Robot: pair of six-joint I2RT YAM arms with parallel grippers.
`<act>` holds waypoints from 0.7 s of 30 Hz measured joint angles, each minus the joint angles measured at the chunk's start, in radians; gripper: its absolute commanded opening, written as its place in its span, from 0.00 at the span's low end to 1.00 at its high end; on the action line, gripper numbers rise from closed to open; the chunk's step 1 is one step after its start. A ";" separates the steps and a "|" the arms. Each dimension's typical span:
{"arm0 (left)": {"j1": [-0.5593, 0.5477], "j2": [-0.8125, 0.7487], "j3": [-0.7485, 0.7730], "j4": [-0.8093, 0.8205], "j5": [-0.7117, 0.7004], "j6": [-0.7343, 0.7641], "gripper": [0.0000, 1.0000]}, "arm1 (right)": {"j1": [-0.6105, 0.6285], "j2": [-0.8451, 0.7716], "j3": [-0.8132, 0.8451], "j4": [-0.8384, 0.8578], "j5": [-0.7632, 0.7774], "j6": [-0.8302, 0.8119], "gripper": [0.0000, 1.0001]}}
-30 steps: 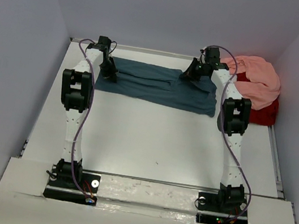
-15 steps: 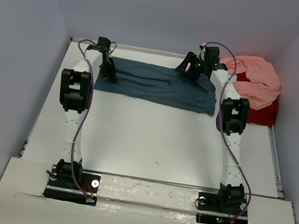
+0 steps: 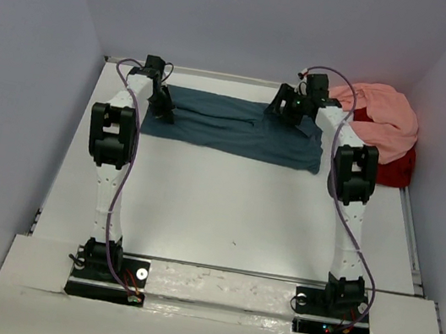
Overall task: Fold and stack the t-shirts
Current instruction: Fold the other side of the tshirt into a rectangle
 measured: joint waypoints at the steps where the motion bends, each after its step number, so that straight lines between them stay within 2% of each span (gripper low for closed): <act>1: 0.000 0.000 0.000 0.000 0.000 0.000 0.00 | 0.000 -0.013 -0.006 0.000 0.011 -0.012 0.78; 10: -0.001 -0.009 -0.016 0.013 -0.001 0.007 0.00 | -0.013 -0.034 0.024 0.074 0.085 -0.090 0.79; 16: -0.001 -0.040 -0.071 0.039 -0.001 0.008 0.00 | -0.014 -0.034 0.034 0.137 0.135 -0.108 0.85; 21: -0.001 -0.045 -0.079 0.045 0.009 0.008 0.00 | -0.019 -0.053 0.034 0.133 0.127 -0.109 0.69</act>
